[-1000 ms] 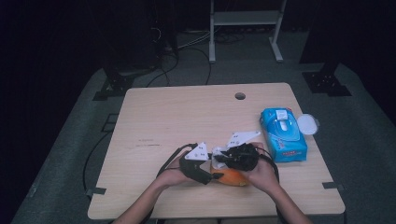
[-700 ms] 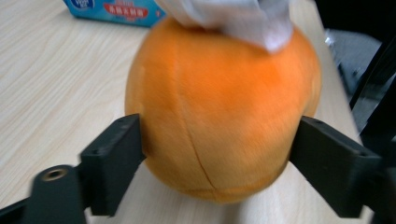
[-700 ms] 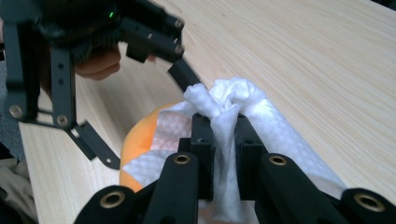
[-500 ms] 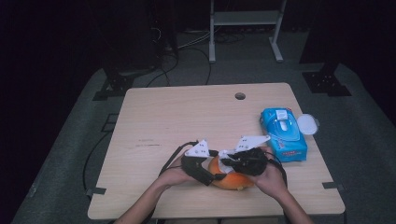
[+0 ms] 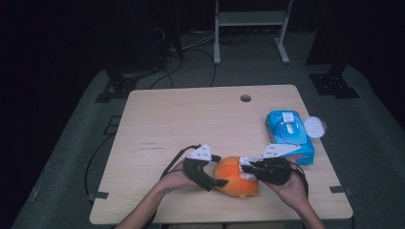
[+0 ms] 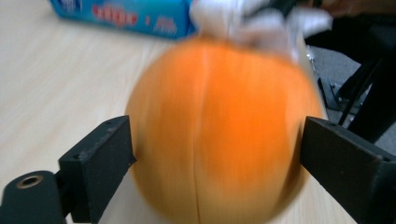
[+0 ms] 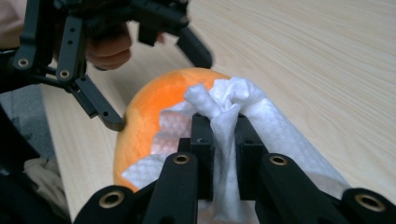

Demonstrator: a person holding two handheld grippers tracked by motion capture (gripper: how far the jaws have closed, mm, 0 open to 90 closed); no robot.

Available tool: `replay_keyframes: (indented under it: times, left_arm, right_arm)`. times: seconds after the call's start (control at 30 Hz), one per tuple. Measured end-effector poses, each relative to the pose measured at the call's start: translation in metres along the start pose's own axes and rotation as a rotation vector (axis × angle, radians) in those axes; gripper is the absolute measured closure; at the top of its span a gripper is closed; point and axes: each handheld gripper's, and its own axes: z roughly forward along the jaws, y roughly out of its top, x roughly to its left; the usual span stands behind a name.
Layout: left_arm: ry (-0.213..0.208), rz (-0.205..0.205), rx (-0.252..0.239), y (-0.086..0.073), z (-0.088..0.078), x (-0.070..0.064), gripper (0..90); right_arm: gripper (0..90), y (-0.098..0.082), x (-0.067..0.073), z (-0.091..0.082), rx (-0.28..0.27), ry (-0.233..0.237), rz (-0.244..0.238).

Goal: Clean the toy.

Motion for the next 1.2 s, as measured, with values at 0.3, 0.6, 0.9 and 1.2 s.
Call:
replay_keyframes:
  times: [0.3,0.6,0.9,1.2]
  left_arm:
    - [0.004,0.065,0.04,0.002,0.005,-0.006,30.0]
    - [0.121,0.119,-0.001,0.0,-0.011,0.002,34.3]
    - [0.084,0.074,0.002,-0.013,-0.012,0.007,29.6]
    - [0.071,0.036,-0.019,-0.02,-0.014,0.009,27.0]
  right_arm:
    - [80.7,0.016,0.018,0.016,0.024,0.036,-0.101]
    - [80.7,0.034,0.009,0.021,-0.008,0.012,-0.087]
    - [80.8,-0.009,-0.01,0.014,-0.013,0.052,0.026]
    - [80.6,-0.014,-0.014,0.004,-0.001,-0.021,0.029]
